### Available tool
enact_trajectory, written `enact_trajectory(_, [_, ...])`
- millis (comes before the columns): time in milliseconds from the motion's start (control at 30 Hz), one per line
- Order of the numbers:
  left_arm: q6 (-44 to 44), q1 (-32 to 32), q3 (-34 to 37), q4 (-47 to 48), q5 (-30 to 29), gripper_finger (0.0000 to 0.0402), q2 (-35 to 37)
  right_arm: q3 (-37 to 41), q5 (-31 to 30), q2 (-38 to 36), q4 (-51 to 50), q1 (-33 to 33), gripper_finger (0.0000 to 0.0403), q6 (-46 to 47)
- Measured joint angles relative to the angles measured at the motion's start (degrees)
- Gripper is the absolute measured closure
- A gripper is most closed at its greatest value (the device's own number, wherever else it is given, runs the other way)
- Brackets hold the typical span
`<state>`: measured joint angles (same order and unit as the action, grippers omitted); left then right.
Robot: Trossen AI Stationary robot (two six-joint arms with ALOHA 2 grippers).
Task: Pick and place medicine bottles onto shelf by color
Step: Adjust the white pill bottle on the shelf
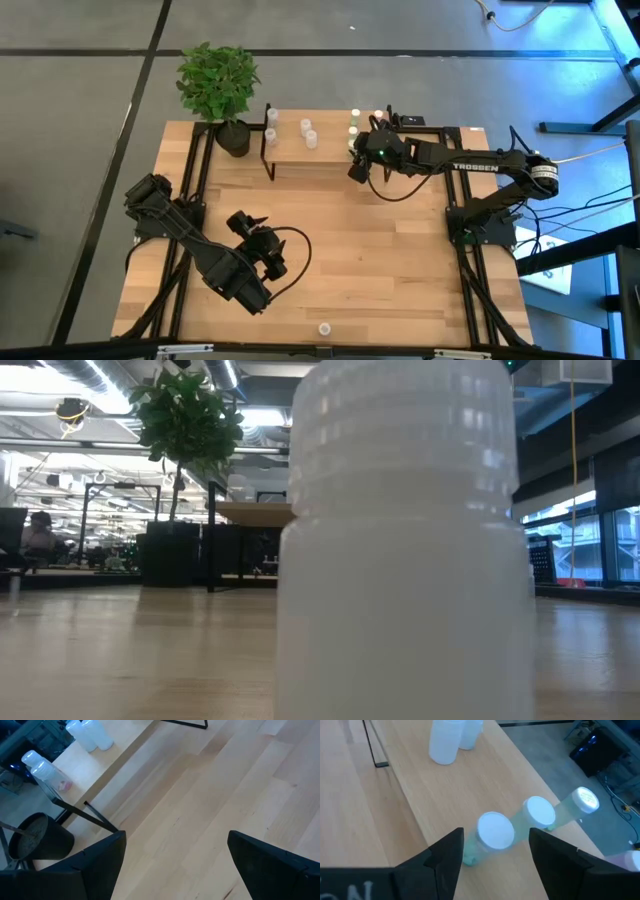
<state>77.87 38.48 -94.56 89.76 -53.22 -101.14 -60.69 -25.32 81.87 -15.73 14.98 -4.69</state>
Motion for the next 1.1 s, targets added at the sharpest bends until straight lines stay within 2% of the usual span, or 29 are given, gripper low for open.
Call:
enact_trajectory(733, [0.0, 0.0, 0.0, 0.0, 0.0, 0.0058, 0.0, -0.1, 0.0, -0.3, 0.0, -0.6, 0.0176, 0.1])
enact_trajectory(1100, [0.0, 0.0, 0.0, 0.0, 0.4, 0.0058, 0.0, -0.1, -0.1, -6.2, -0.4, -1.6, 0.0176, -1.0])
